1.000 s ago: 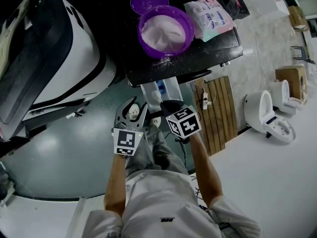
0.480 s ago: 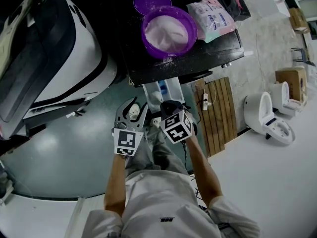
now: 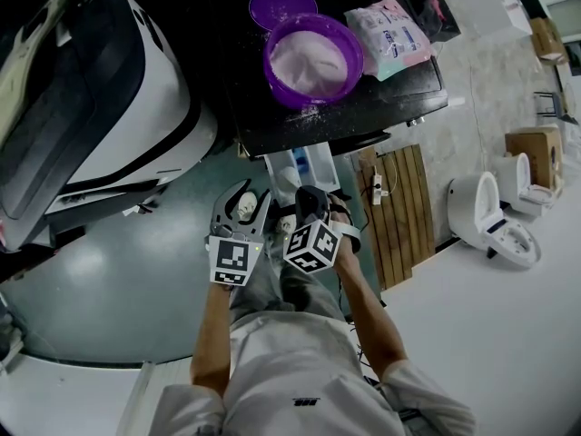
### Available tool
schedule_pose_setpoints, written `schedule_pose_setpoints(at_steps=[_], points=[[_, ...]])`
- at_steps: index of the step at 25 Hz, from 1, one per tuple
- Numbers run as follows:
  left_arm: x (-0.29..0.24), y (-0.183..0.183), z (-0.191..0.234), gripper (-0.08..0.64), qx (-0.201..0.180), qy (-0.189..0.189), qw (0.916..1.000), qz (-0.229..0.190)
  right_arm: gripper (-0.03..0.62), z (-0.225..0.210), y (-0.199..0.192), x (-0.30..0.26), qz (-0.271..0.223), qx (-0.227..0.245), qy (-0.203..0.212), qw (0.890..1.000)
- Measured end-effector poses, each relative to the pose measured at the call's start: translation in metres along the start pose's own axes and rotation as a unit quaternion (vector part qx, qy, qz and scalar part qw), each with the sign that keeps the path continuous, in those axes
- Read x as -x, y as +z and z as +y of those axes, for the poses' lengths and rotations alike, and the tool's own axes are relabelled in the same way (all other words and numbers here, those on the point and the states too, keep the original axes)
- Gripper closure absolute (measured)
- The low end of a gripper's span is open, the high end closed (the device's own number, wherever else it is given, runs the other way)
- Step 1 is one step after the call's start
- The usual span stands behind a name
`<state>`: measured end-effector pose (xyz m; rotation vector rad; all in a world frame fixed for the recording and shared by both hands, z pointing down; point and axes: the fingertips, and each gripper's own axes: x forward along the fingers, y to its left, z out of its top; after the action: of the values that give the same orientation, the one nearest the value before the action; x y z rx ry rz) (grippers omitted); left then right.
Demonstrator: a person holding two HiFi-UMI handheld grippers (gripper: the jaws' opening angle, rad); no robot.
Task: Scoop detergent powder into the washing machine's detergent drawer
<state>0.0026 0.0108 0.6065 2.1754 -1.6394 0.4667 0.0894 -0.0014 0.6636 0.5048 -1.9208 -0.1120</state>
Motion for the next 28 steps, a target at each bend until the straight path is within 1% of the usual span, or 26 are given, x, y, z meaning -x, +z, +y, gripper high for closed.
schedule_pose_setpoints(at_steps=[3, 10, 16, 20, 28], points=[[0.002, 0.0, 0.0, 0.388, 0.0, 0.002, 1.0, 0.0, 0.586, -0.001, 0.0, 0.004, -0.006, 0.014, -0.015, 1.0], [0.006, 0.001, -0.001, 0.39, -0.005, 0.004, 1.0, 0.0, 0.586, -0.001, -0.001, 0.01, -0.009, 0.041, -0.034, 0.999], [0.008, 0.003, -0.003, 0.39, -0.008, 0.002, 1.0, -0.001, 0.586, 0.001, -0.002, 0.011, -0.005, 0.055, -0.039, 0.998], [0.009, 0.003, -0.004, 0.39, -0.009, 0.002, 1.0, 0.0, 0.585, 0.002, -0.002, 0.012, -0.008, 0.048, -0.036, 0.998], [0.01, 0.003, -0.003, 0.39, -0.01, 0.003, 1.0, 0.0, 0.586, 0.002, -0.002, 0.011, -0.018, 0.004, -0.017, 1.0]])
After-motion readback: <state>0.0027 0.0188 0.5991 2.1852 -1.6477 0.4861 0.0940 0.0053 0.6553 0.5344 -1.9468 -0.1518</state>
